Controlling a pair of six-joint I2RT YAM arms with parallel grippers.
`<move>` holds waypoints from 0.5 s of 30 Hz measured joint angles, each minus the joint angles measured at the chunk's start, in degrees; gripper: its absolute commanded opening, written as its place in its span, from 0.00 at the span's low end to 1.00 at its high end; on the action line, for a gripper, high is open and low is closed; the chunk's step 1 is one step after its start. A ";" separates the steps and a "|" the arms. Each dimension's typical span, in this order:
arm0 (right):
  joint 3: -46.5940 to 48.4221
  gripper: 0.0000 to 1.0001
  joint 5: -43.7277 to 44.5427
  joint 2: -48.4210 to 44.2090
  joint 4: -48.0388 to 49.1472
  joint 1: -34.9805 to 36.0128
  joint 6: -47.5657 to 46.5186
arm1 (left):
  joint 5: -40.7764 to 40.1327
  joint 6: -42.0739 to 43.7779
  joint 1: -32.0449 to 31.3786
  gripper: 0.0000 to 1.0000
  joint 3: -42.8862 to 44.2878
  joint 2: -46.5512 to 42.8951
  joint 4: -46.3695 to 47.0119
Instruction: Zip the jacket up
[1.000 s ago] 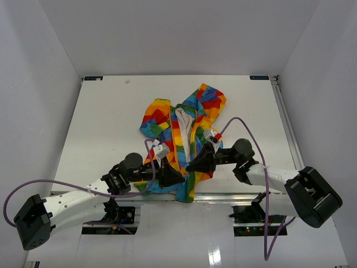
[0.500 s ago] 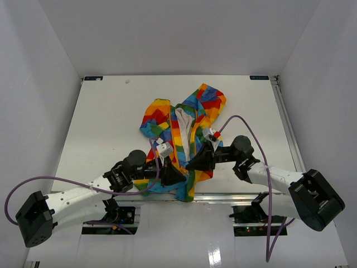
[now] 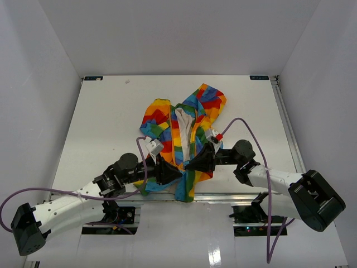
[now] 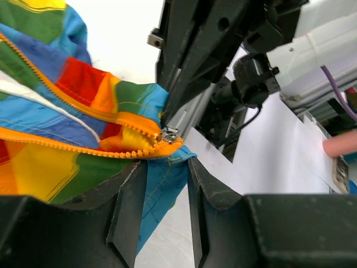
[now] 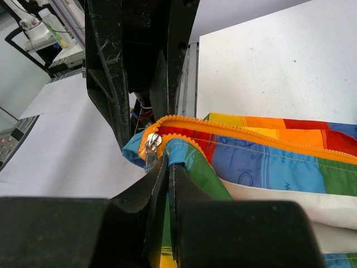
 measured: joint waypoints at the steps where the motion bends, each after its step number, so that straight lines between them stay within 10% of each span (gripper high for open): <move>1: -0.15 0.08 0.31 0.00 0.34 0.09 0.36 | -1.07 0.27 0.00 0.48 0.22 -0.65 -1.24; 15: -0.57 0.08 2.48 1.49 2.52 0.57 3.92 | -8.02 3.97 0.00 0.55 5.98 -1.69 -17.26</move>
